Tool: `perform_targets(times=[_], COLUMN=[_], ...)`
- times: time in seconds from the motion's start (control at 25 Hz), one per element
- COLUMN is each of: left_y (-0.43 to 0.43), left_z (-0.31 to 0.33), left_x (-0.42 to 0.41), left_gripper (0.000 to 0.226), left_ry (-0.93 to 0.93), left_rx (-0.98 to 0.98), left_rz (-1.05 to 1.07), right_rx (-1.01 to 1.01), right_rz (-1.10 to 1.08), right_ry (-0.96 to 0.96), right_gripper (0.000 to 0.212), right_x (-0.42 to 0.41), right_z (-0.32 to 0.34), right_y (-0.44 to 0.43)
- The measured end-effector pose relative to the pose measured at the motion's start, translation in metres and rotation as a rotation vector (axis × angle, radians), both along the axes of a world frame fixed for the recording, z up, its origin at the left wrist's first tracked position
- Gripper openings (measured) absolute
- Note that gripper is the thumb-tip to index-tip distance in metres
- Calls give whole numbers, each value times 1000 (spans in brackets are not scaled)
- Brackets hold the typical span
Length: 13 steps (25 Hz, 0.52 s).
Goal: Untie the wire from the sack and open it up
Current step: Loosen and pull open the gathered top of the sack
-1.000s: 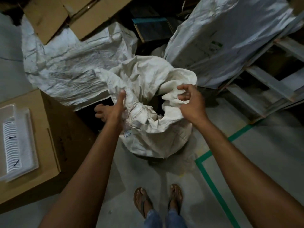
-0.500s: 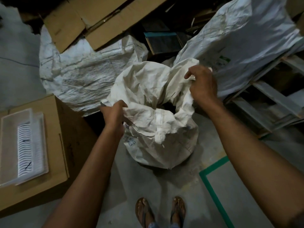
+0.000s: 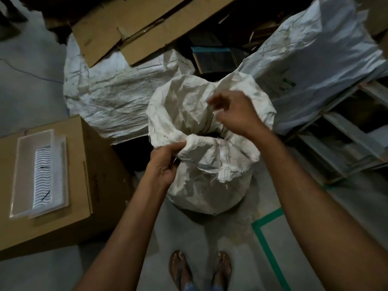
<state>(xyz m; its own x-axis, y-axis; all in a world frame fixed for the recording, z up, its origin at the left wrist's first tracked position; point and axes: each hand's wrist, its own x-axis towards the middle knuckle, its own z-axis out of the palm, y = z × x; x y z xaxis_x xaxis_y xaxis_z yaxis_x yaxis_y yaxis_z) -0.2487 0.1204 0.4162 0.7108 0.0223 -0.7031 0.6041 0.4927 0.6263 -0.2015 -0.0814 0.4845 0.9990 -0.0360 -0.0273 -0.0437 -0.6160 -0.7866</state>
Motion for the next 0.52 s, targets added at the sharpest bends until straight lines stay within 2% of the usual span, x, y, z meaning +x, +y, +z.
perform_targets(times=[0.04,0.08,0.12,0.2,0.28,0.32,0.36,0.44,0.48,0.52], left_y=[-3,-5,-6,-3,0,1,1,6,10,12], left_z=[2,2,1,-3,-3,-1,-1,-6,-8,-8], left_x=[-2,-6,-12,-24,-31,-32,-30,-16,-6,7], left_gripper=[49,52,57,64,64,68,78,91,94,98], left_ry=[2,0,-15,-66,-76,-73,-59,19,3,-38], left_rx=[-30,-68,-111,-204,-221,-167,-43,452,644,756], left_rz=[-1,-4,-9,-20,-46,-64,-52,109,111,34], right_rx=[140,186,113,-177,-306,-340,-388,-477,-513,-537], right_rz=[97,189,264,297,235,239,265,307,316,335], right_ry=[145,272,345,266,118,60,23,30,46,51], right_gripper=[47,58,69,76,59,53,51,58,63,66], right_x=[-21,-42,-60,-76,-76,-77,-78,-87,-94,-100], right_z=[-1,-6,-16,-37,-43,-41,-36,-29,-24,-18], right_y=[11,18,22,26,23,20,14,2,1,3])
